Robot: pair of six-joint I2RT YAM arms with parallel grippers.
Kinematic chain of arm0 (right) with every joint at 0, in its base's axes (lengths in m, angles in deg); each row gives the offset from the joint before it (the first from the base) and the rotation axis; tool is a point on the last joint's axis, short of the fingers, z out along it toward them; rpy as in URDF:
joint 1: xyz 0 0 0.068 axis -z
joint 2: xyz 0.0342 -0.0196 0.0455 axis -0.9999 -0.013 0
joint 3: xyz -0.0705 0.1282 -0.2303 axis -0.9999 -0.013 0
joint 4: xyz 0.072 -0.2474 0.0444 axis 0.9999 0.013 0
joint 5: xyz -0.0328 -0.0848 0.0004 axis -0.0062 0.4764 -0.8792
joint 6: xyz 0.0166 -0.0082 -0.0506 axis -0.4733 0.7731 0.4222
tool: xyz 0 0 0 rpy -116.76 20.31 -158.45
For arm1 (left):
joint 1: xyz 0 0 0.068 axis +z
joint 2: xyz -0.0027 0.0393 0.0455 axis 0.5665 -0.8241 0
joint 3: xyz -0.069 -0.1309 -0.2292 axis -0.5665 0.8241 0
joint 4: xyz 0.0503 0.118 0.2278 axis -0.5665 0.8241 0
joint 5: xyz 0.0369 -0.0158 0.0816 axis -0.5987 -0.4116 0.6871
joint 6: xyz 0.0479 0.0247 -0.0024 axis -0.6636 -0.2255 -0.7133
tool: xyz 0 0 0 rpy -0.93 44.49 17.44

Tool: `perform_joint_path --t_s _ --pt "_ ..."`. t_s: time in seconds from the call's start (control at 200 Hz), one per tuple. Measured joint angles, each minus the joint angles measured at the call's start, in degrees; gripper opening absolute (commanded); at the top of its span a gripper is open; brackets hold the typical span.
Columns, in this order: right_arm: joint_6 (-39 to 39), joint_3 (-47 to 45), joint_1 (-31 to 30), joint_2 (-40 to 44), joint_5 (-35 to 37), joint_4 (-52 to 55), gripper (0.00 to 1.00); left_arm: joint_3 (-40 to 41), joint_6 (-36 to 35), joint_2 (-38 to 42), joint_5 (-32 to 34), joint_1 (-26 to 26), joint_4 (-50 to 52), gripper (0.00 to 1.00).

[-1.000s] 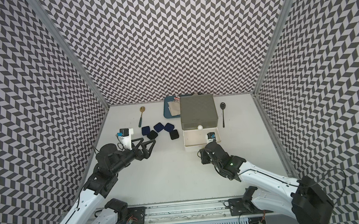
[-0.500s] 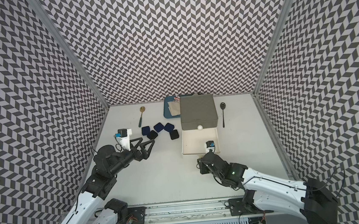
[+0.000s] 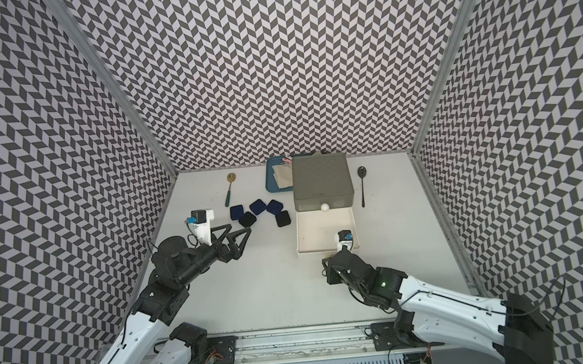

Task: Place the brooch boxes into the drawer by color
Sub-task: Open the drawer in the storage box.

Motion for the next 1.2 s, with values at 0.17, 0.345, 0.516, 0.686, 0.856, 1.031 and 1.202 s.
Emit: perform_joint_path --t_s 0.17,0.345,0.516,0.686,0.856,1.031,1.202 --pt "-0.1 -0.9 0.0 1.4 0.1 0.1 0.07 0.0 0.0 0.0 0.0 0.0 0.0 1.0" --pt "-0.2 -1.4 0.0 2.1 0.2 -0.1 0.12 0.0 0.0 0.0 0.0 0.0 0.0 1.0" --pt "-0.5 -1.7 0.0 2.1 0.2 -0.5 0.23 0.0 0.0 0.0 0.0 0.0 0.0 1.0" --pt "-1.2 -2.7 0.0 2.1 0.2 -1.2 0.46 0.0 0.0 0.0 0.0 0.0 0.1 1.0" --pt "-1.7 -3.1 -0.6 2.3 -0.5 -0.4 0.65 0.0 0.9 -0.1 0.0 0.0 0.3 1.0" --pt "-2.0 -3.1 -0.8 3.9 -0.7 0.9 0.74 0.0 2.3 -1.5 0.3 0.0 0.4 1.0" --pt "-1.7 -0.8 -1.2 7.8 -0.6 6.1 0.78 -0.3 3.3 -4.7 1.5 0.3 1.2 1.0"
